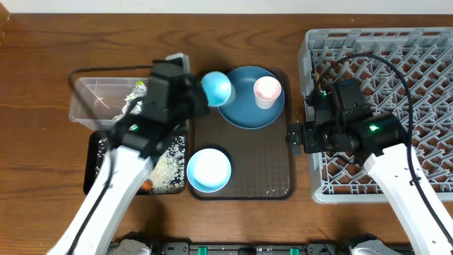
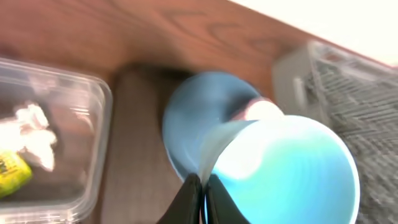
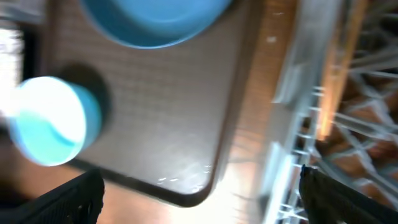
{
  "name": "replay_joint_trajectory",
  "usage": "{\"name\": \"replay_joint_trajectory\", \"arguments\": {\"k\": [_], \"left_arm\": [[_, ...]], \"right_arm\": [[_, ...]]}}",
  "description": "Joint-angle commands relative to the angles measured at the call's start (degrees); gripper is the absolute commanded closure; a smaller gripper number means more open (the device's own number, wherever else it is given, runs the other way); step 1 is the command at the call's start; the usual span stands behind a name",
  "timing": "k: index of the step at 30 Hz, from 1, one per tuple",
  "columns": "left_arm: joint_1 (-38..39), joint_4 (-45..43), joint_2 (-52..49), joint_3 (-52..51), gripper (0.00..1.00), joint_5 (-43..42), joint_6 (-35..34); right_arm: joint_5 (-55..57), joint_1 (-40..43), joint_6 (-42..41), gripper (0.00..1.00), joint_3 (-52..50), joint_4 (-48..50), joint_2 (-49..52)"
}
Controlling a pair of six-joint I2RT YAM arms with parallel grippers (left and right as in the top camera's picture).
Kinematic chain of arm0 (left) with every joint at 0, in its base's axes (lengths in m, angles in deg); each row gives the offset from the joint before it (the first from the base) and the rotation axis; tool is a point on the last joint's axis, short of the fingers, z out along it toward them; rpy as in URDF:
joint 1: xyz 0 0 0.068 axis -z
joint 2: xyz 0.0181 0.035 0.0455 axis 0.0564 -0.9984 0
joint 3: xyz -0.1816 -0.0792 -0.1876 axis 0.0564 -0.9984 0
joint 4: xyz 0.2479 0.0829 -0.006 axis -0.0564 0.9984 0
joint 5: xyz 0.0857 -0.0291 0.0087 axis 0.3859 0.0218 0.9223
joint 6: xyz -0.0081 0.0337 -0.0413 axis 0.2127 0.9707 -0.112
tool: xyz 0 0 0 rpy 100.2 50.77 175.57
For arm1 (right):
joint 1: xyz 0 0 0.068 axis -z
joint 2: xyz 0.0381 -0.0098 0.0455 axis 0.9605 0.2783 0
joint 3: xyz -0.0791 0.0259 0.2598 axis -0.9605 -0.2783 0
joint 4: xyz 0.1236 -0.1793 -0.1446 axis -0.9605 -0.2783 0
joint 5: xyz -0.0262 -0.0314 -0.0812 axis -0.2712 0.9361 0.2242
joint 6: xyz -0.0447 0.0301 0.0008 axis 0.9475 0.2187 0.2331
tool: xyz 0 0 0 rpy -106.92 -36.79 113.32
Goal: Sort waste into correct bins and load items into the dishwasher rack
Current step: 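Lift the blue cup with the left gripper toward the right gripper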
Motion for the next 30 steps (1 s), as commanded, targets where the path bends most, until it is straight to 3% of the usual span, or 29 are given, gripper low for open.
{"name": "replay_joint_trajectory", "arguments": {"k": [1,5,9,14,30], "left_arm": [[-3.0,2.7,3.7,1.2,0.94,-22.3,0.9],[-7.1,2.7,4.9,1.2,0.94,-44.3,-2.1],[-8.2,0.2,3.4,1.2,0.94,-54.3,-5.8],[-7.2,-5.4,1.2,1.2,0.94,-63.8,-10.9],[-3.0,-10.1,1.0,1.2,0.94,-64.5,-14.3]], "right_arm": [[-17.6,3.6,7.1,0.01,0.9,0.2,-3.2],[-42.9,10.2,19.2,0.01,1.2,0.5,-7.1],[-62.1,15.1,27.5,0.01,1.2,1.1,-9.7],[-63.3,16.5,28.3,0.01,1.2,1.9,-9.9],[-63.5,11.9,29.4,0.01,1.2,4.4,-9.4]]}}
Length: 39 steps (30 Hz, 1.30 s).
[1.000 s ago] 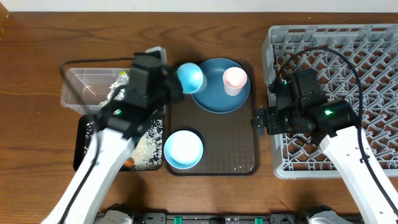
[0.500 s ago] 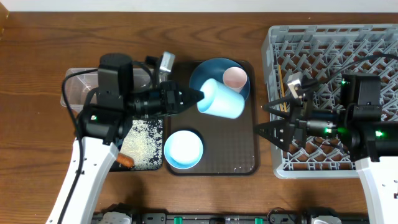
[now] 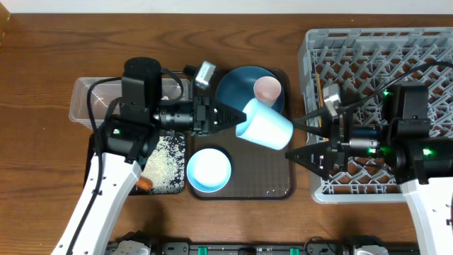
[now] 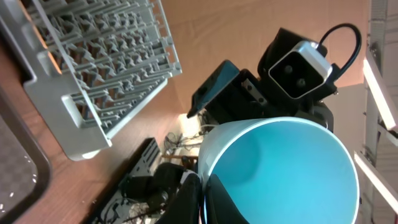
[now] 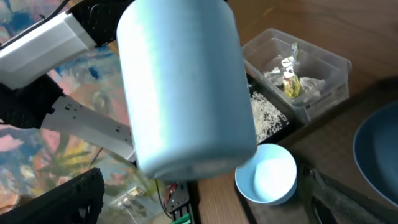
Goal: Sort waste into correct bins and load items into the dishwasher rack
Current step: 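Lift the blue cup with the left gripper toward the right gripper, then grasp the blue cup with the right gripper while the left holds it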
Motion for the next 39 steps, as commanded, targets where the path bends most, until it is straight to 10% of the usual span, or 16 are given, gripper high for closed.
{"name": "replay_joint_trajectory", "arguments": {"k": [1,21,27,39], "left_arm": [[1.1,-0.3,0.2,1.2,0.94,-1.8,-0.9],[1.8,1.0,0.2,1.0,0.94,-1.8,-0.8],[1.8,5.4,0.2,0.8,0.94,-1.8,3.8],[5.7,7.1,0.2,0.8,0.93,1.0,5.9]], "right_arm": [[-1.9,-2.0,1.4,0.01,0.7,1.4,0.8],[-1.9,-5.0,-0.8,0.84,0.7,10.4,1.7],[-1.7,-5.0,-1.3,0.84,0.7,13.8,1.7],[-1.7,-5.1,-2.7,0.50,0.7,15.1,1.7]]}}
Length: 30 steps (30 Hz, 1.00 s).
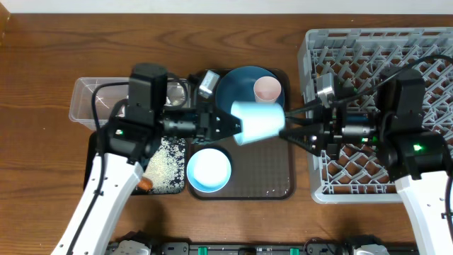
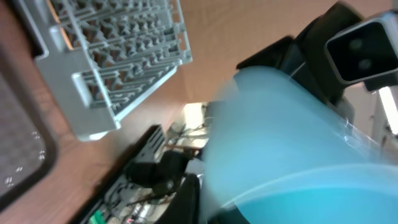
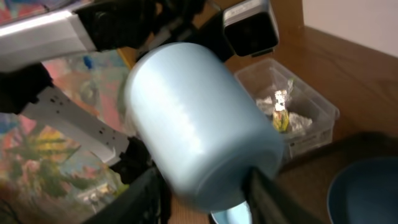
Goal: Sort waste into correct bins and load items into the dishwasher rack
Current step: 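Grasp the blue cup with the right gripper while the left holds it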
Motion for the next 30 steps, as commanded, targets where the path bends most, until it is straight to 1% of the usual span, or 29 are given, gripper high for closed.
{"name": "replay_joint_trajectory", "arguments": {"k": [1,4,7,9,10,15,17,22,23,24,28,29,30], "left_arm": [[4.3,-1.2,0.2,0.9,0.94,-0.2,1.2],[5.2,-4.0,0.2,0.9,0.94,-0.2,0.4],[5.2,-7.6,0.2,0.9,0.94,-0.3,-3.0],[5.2,-9.6,0.2,0.9,0.94,-1.0,-4.1],[5.2,-10.3,0.2,0.9,0.94,-2.0,-4.2],[5.1,-10.4,0.2,0.9,0.94,-10.2,-4.2],[5.0,-10.4,0.2,0.9,0.94,-13.0,-4.2],[5.0,-10.4,0.2,0.9,0.94,-14.3,-4.2],[5.0,-10.4,0.2,0.9,0.94,-14.2,-4.2],[5.0,-10.4,0.2,0.9,0.94,-14.1,-4.2],[5.0,-10.4,0.2,0.9,0.94,-13.4,-4.1],[5.0,-10.4,0.2,0.9,0.94,-12.9,-4.1],[5.0,-10.4,0.2,0.9,0.94,-12.4,-4.1]], "right_arm": [[-2.2,-1.3,-0.2,0.49,0.7,0.2,0.3],[-2.2,-1.3,-0.8,0.41,0.7,0.1,0.3],[-2.2,-1.3,-0.8,0.19,0.7,0.1,0.3],[-2.2,-1.3,-0.8,0.04,0.7,0.0,0.3],[-2.2,-1.3,-0.8,0.01,0.7,0.0,0.3],[-2.3,-1.0,-0.8,0.01,0.7,0.2,0.3],[-4.1,-0.5,-0.7,0.01,0.7,0.5,0.3],[-12.5,2.1,-0.5,0.01,0.7,2.6,0.3],[-13.6,2.4,-0.5,0.02,0.7,2.8,0.3],[-14.5,2.7,-0.5,0.08,0.7,2.8,0.3],[-15.3,2.8,-0.5,0.26,0.7,2.7,0.3],[-15.3,2.8,-0.5,0.28,0.7,2.8,0.3],[-15.3,2.8,-0.6,0.28,0.7,2.7,0.3]]}}
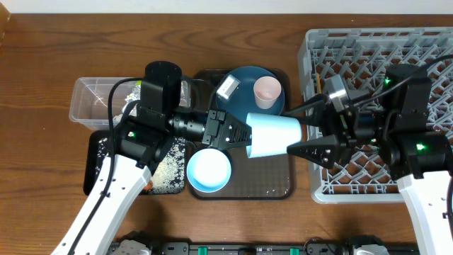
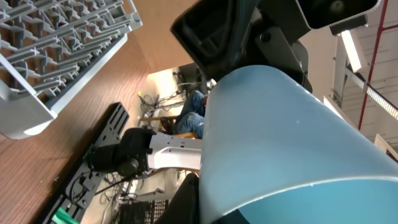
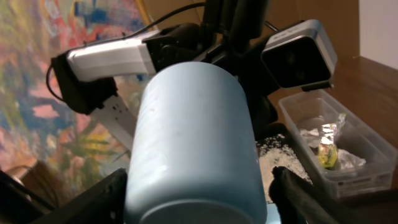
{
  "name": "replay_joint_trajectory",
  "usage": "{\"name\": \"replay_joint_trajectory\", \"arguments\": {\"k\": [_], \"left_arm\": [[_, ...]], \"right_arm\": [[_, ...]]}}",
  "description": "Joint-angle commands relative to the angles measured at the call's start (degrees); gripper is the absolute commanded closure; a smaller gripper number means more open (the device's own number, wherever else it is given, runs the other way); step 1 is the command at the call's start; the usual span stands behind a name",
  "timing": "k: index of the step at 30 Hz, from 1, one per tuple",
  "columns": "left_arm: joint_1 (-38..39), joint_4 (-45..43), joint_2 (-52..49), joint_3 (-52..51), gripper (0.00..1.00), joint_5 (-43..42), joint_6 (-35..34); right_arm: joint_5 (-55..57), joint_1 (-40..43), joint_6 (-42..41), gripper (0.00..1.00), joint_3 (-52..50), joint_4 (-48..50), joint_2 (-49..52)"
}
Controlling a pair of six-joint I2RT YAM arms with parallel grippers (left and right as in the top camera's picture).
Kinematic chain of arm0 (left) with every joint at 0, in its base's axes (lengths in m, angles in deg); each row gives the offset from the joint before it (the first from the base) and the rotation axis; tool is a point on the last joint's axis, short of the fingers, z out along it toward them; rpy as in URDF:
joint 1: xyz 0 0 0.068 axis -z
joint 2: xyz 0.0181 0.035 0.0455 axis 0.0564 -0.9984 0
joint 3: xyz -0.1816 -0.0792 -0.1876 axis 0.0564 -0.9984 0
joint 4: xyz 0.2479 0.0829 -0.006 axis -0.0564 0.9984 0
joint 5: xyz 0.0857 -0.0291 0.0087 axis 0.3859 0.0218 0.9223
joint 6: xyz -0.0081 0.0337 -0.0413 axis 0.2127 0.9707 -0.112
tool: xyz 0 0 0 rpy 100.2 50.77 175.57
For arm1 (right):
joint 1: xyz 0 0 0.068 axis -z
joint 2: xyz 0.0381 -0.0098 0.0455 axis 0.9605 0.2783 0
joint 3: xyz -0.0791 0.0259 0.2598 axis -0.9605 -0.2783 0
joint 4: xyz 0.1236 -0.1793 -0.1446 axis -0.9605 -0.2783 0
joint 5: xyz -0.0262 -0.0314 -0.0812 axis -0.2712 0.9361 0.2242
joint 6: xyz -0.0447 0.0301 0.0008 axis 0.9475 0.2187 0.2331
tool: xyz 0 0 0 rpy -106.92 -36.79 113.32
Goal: Sort waste into correct bins and load items into the dishwasher rack
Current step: 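Grasp the blue cup with the right gripper while the left holds it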
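Observation:
A light-blue cup [image 1: 272,134] hangs on its side above the brown tray [image 1: 272,185], base toward the right. My left gripper [image 1: 239,133] is shut on its rim; in the left wrist view the gripper [image 2: 194,200] pinches the cup [image 2: 280,143] wall. My right gripper [image 1: 303,129] stands open with one finger on each side of the cup's base, a gap showing. In the right wrist view the cup [image 3: 193,143] fills the space between the spread gripper [image 3: 199,190] fingers. The grey dishwasher rack [image 1: 382,64] lies at the right.
On the tray sit a blue plate [image 1: 237,76] with a pink cup [image 1: 267,90] and a blue bowl [image 1: 209,170]. A clear bin [image 1: 95,99] with wrappers is at the left. Below it lies a black tray [image 1: 170,163] with rice.
The cup, still in my left gripper, has moved a little right and toward the front. My right gripper's fingers stand wider apart and now reach around the cup's base.
My left gripper first held the cup by its rim beside the blue plate, with my right gripper at the rack's edge. Then the cup lay sideways over the tray, base facing my open right gripper. Later the fingers neared the base; now they straddle it.

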Motion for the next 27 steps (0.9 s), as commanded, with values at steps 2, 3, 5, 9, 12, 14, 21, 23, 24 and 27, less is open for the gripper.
{"name": "replay_joint_trajectory", "arguments": {"k": [2,3,5,9,12,14,21,23,24,27], "left_arm": [[0.5,-0.3,0.4,0.9,0.94,-2.4,0.6],[0.5,-0.3,0.4,0.9,0.94,-2.4,0.6],[0.5,-0.3,0.4,0.9,0.94,-2.4,0.6],[0.5,-0.4,0.4,0.9,0.94,-2.4,0.6],[0.5,-0.4,0.4,0.9,0.94,-2.4,0.6],[0.5,-0.3,0.4,0.9,0.94,-2.4,0.6],[0.5,-0.3,0.4,0.9,0.94,-2.5,0.6],[0.5,-0.3,0.4,0.9,0.94,-2.5,0.6],[0.5,-0.3,0.4,0.9,0.94,-2.4,0.6],[0.5,-0.3,0.4,0.9,0.90,-2.4,1.0]], "right_arm": [[-1.0,0.7,0.1,0.20,0.5,0.1,0.2],[-1.0,0.6,0.1,0.17,0.5,0.1,0.2],[-1.0,0.2,0.1,0.14,0.5,0.1,0.2],[-1.0,-1.5,0.1,0.14,0.5,0.1,0.2],[-0.3,-3.0,0.2,0.14,0.5,0.1,0.2],[1.1,-3.8,0.2,0.14,0.5,0.3,0.2],[2.0,-4.5,0.1,0.43,0.5,1.5,0.2],[2.0,-4.5,0.1,0.59,0.5,1.9,0.2],[2.0,-4.5,0.1,0.66,0.5,2.1,0.2],[2.0,-4.5,0.1,0.78,0.5,2.1,0.2]]}}
